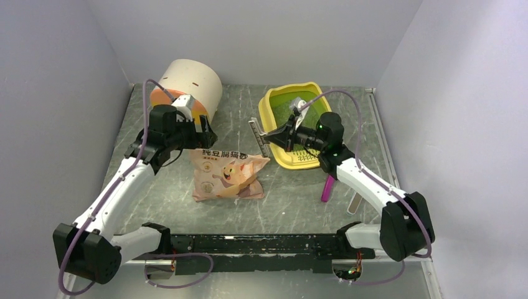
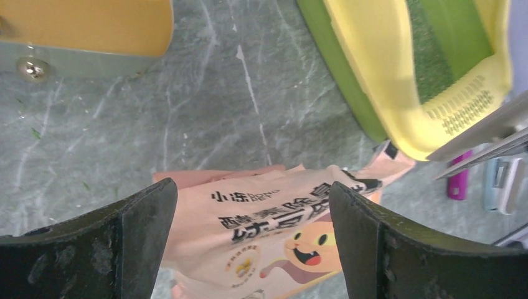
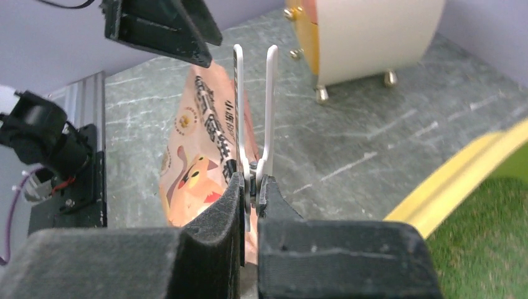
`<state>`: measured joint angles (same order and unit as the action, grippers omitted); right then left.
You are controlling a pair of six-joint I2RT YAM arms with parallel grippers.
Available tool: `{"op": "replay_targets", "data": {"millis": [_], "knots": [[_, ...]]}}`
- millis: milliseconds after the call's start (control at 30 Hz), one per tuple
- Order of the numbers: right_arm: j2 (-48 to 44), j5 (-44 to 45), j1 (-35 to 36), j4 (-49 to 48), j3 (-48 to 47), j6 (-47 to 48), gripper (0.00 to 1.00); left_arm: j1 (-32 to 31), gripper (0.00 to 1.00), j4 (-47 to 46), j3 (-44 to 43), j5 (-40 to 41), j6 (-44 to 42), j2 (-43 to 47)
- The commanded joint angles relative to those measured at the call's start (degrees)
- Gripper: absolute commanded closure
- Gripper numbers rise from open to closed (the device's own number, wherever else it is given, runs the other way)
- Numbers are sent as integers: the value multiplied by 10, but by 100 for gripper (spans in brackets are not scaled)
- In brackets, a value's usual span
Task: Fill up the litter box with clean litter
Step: Clamp the cat litter bag at the center of the board.
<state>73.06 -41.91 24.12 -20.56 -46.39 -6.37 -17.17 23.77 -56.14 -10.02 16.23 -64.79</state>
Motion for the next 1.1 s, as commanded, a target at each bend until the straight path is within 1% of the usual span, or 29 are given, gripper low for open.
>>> {"op": "replay_targets", "data": {"millis": [0, 67, 200, 300, 367, 433, 600, 733, 800, 900, 1067], "knots": [[24, -113, 1, -192, 8, 43, 100, 5, 5, -43, 20, -19, 78, 39], [49, -143, 4, -201, -10, 37, 100, 5, 5, -38, 18, -10, 68, 42], [90, -186, 16, -223, -41, 20, 100, 5, 5, -31, 12, -1, -1, 54], [113, -220, 26, -184, -78, 23, 100, 5, 4, -41, 20, 12, -64, 83], [120, -231, 33, -153, -93, 44, 100, 5, 4, -62, 33, -13, -104, 105], [127, -225, 37, -144, -95, 56, 100, 5, 4, -79, 44, -43, -138, 123], [170, -237, 39, -105, -131, 49, 100, 5, 6, -82, 44, -77, -197, 141], [194, -240, 44, -102, -151, 46, 100, 5, 7, -65, 33, -126, -253, 143], [210, -244, 44, -68, -174, 54, 100, 5, 7, -52, 32, -171, -291, 141], [224, -240, 46, -20, -194, 86, 100, 5, 9, -4, 24, -252, -398, 132], [240, -248, 48, 45, -221, 115, 100, 5, 9, 52, -2, -281, -478, 107]]}}
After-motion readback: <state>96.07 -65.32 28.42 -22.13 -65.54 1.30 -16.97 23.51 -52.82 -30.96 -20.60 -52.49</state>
